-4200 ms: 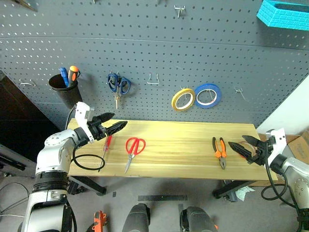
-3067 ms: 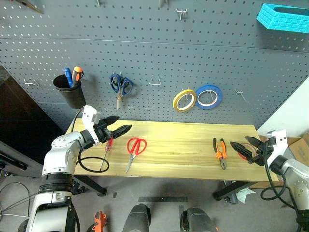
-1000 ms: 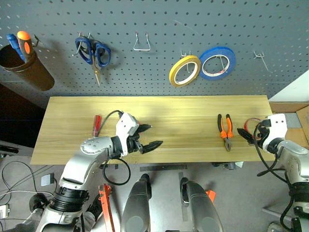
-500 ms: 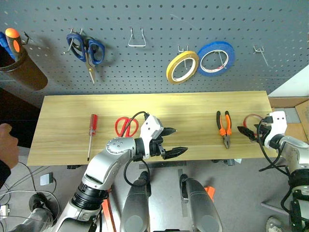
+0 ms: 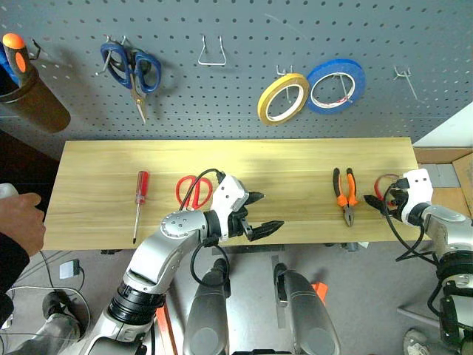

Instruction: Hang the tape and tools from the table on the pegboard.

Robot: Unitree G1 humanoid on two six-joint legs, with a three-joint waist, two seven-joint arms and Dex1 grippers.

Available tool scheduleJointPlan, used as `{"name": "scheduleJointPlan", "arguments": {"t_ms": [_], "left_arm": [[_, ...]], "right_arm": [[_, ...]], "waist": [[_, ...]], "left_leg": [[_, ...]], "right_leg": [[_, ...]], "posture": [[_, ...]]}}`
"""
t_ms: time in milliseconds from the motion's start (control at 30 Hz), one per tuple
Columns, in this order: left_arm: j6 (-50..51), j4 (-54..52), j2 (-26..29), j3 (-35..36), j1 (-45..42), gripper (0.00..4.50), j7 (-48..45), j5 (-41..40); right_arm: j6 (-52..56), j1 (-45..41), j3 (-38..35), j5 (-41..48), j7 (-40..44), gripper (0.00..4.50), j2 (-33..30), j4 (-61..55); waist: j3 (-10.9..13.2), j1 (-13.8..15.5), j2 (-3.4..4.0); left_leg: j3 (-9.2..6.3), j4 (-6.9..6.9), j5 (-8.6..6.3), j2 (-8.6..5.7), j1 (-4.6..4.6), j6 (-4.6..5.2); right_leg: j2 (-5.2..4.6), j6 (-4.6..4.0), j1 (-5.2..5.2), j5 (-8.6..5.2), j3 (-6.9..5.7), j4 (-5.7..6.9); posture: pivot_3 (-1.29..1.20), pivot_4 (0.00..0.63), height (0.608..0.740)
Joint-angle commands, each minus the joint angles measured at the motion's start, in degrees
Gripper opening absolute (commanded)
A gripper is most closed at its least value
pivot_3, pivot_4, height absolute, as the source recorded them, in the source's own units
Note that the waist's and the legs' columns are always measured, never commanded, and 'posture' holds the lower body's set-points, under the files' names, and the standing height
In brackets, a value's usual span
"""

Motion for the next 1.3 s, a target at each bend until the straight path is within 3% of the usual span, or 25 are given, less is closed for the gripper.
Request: {"name": "scheduleJointPlan", "arguments": {"t_ms": [33, 200, 300, 467, 733, 933, 1100, 1300], "left_arm": [[-2.0, -3.6, -2.4, 1.8, 1.2, 4.5, 1.2, -1.8], [-2.4, -4.4, -3.7, 3.3, 0.6, 4.5, 0.1, -4.0], [-3.4, -5.0, -4.7, 4.0, -1.0, 4.5, -0.3, -5.4], [-7.6, -5.3, -4.8, 3.7, -4.1, 4.5, -1.1, -4.2], [-14.5, -4.3, -6.1, 3.9, -7.3, 4.5, -3.9, -5.0], [-19.9, -3.3, -7.3, 4.2, -7.0, 4.5, -4.9, -4.6], [-24.4, -1.0, -9.2, 4.9, -6.7, 4.5, -4.3, -3.7], [-25.5, -0.7, -9.9, 4.7, -6.9, 4.5, -3.5, -3.4]], "right_arm": [[0.9, 1.8, 0.3, -0.9, -0.1, 2.52, 0.0, 1.0], [2.0, 2.8, -0.1, -0.4, -0.7, 0.83, 0.3, -1.6], [3.1, 3.7, -0.7, 0.2, -1.3, 0.04, 0.5, -4.4], [7.1, 6.7, -4.4, 2.9, -4.8, 0.04, 1.7, -14.5], [19.6, 18.4, -18.2, 10.9, -21.3, 0.04, 10.9, -51.8], [23.1, 23.1, -21.6, 13.8, -30.0, 0.04, 17.9, -73.8], [18.3, 22.0, -20.0, 12.9, -33.4, 0.04, 20.9, -80.3], [15.9, 14.1, -17.1, 12.2, -35.8, 0.04, 20.3, -81.0]], "waist": [[0.0, 0.0, -0.05], [0.1, 0.0, -0.07], [0.1, 0.1, -0.06], [0.1, 0.1, -0.04], [0.2, 0.2, 0.14], [0.2, 0.0, 0.17], [0.1, -0.1, 0.19], [0.1, -0.4, 0.28]], "left_leg": [[0.0, -0.04, 0.0, 0.0, 0.0, 0.0], [0.0, -0.26, 0.03, 0.0, 0.05, -0.05], [0.02, -0.47, 0.08, -0.02, 0.11, -0.12], [0.07, -0.7, 0.21, -0.04, 0.1, -0.35], [0.11, -0.76, 0.04, -0.06, 0.04, -0.69], [0.09, -0.76, -0.05, -0.03, 0.04, -0.84], [0.13, -0.76, -0.06, -0.06, -0.03, -0.83], [0.14, -0.58, 0.03, -0.07, -0.82, -0.84]], "right_leg": [[-0.01, 0.0, 0.0, 0.0, -0.01, -0.03], [-0.04, 0.0, 0.0, 0.0, -0.04, -0.12], [-0.06, 0.0, 0.01, 0.0, -0.05, -0.26], [-0.06, 0.0, 0.04, 0.0, -0.09, -0.56], [-0.1, 0.22, 0.0, -0.12, -0.1, -0.63], [-0.06, 0.3, -0.05, -0.17, -0.01, -0.68], [-0.06, 0.32, -0.12, -0.19, 0.01, -0.71], [0.19, 0.33, -0.92, -0.17, -0.06, -0.52]], "posture": [[0.11, 0.562, 0.74], [0.1, 0.56, 0.74], [0.1, 0.556, 0.74], [0.1, 0.548, 0.74], [0.08, 0.524, 0.74], [0.04, 0.508, 0.74], [0.03, 0.501, 0.74], [0.03, 0.477, 0.74]]}}
